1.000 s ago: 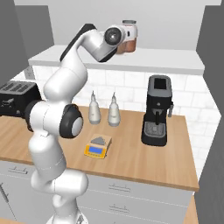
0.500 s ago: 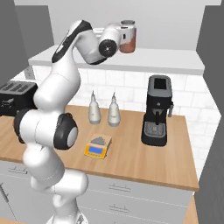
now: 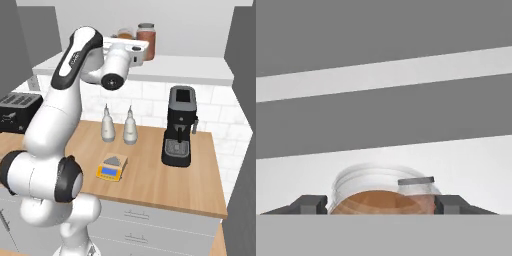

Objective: Pick the honey bottle and place it on the digital scale for weighing, and close the cabinet.

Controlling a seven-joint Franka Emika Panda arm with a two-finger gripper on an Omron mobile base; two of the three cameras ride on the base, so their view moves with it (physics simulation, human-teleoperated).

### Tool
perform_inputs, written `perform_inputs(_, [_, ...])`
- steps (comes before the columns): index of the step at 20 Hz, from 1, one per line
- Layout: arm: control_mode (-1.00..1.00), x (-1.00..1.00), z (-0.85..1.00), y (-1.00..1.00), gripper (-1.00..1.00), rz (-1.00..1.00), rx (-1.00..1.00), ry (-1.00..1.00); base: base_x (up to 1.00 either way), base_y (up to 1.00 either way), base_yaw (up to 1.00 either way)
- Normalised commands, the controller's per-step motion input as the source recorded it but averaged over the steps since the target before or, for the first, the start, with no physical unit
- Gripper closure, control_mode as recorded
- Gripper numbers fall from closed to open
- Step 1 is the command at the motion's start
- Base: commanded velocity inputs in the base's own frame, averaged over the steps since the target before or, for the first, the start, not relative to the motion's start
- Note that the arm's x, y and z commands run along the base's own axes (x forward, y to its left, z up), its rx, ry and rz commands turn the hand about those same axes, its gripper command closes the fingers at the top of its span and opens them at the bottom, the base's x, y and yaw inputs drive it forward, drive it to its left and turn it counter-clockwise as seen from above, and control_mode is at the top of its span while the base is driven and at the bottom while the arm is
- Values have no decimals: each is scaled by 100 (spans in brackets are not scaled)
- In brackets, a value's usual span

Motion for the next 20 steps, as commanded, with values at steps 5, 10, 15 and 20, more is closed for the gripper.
perform_inputs(5, [-100, -100, 11, -26, 100, 0, 2, 3, 0, 0, 0])
perform_inputs(10, [-100, -100, 40, -51, 100, -2, 0, 2, 0, 0, 0])
perform_inputs(15, [-100, -100, 30, -59, 100, -1, 0, 0, 0, 0, 0])
perform_inputs(20, [-100, -70, 6, -21, 100, 8, -5, 22, 0, 0, 0])
